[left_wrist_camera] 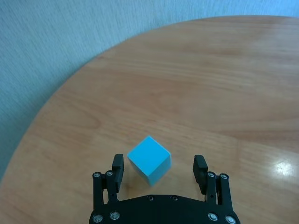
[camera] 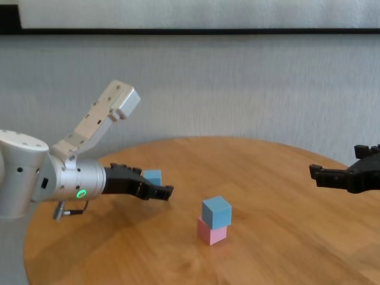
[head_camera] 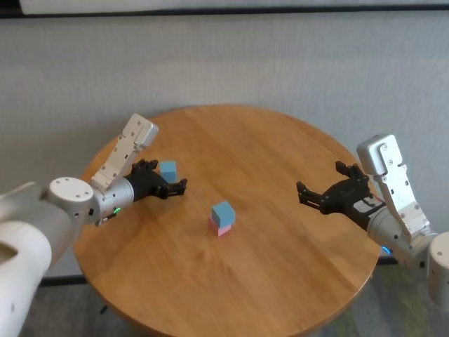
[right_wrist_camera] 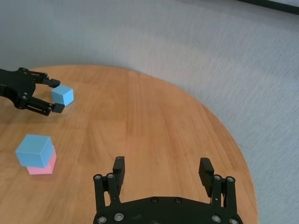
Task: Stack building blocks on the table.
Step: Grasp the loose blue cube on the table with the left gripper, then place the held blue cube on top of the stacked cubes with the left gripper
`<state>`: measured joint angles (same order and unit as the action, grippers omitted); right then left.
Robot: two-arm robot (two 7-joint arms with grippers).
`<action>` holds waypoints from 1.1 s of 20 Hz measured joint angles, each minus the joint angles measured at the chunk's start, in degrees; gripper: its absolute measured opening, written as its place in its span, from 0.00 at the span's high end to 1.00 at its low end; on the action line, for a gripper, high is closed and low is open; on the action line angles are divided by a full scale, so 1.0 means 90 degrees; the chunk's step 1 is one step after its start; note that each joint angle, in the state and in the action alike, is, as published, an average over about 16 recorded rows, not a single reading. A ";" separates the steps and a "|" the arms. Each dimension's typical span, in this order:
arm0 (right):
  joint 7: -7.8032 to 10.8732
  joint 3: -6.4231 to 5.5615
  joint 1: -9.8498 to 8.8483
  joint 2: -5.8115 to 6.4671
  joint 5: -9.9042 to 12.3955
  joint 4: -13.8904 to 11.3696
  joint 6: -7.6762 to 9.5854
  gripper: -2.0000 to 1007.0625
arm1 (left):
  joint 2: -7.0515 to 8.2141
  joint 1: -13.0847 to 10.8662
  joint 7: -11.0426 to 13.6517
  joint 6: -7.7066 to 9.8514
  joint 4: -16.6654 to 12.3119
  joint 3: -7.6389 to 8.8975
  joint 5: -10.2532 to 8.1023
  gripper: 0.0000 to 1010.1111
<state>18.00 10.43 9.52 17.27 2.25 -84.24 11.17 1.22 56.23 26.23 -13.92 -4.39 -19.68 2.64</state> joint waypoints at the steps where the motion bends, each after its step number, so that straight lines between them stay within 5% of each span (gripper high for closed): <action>1: 0.0000 0.0000 0.0000 0.0000 0.0000 0.0000 0.0000 0.01 | -0.0017 0.0045 0.0002 -0.0047 0.0091 0.0003 0.0006 0.07; 8: 0.0000 0.0000 0.0000 0.0000 0.0000 0.0000 0.0000 0.01 | -0.0096 0.0262 0.0012 -0.0274 0.0529 0.0013 0.0031 0.22; 22: 0.0000 0.0000 0.0000 0.0000 0.0000 0.0000 0.0000 0.01 | 0.0005 -0.0011 0.0003 0.0013 -0.0036 0.0027 0.0032 0.57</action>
<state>18.00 10.43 9.52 17.27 2.25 -84.24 11.18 1.27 56.14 26.26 -13.80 -4.72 -19.43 2.93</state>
